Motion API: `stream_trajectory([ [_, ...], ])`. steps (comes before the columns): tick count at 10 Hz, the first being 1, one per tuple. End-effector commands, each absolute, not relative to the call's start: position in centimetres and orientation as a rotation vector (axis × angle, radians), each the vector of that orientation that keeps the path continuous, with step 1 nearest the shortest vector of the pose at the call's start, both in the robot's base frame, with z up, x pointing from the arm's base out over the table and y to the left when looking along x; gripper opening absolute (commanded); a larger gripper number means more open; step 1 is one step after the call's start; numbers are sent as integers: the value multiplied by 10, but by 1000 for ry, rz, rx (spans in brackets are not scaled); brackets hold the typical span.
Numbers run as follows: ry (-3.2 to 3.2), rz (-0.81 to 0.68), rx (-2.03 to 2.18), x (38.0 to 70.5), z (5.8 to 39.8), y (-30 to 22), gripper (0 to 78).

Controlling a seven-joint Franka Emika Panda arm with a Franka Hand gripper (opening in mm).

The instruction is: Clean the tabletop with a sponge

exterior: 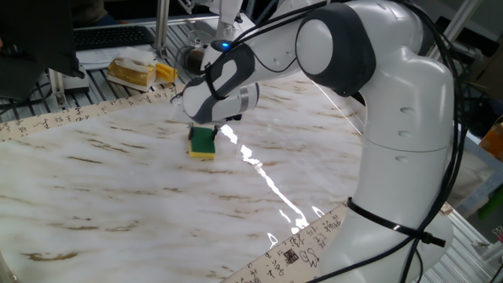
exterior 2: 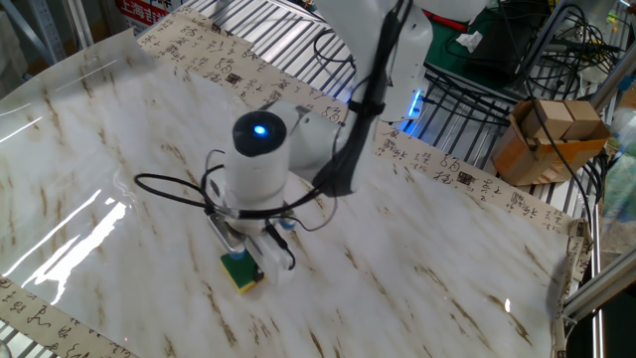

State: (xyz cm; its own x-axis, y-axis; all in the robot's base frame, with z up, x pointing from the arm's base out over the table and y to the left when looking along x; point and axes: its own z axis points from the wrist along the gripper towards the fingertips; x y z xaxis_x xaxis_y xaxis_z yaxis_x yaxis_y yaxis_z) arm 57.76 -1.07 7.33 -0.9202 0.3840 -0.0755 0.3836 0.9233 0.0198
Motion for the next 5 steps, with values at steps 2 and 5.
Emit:
stream_trajectory([
  [2,2975,18,692,583,75,9,12],
  [5,2957,21,728,583,72,19,12],
])
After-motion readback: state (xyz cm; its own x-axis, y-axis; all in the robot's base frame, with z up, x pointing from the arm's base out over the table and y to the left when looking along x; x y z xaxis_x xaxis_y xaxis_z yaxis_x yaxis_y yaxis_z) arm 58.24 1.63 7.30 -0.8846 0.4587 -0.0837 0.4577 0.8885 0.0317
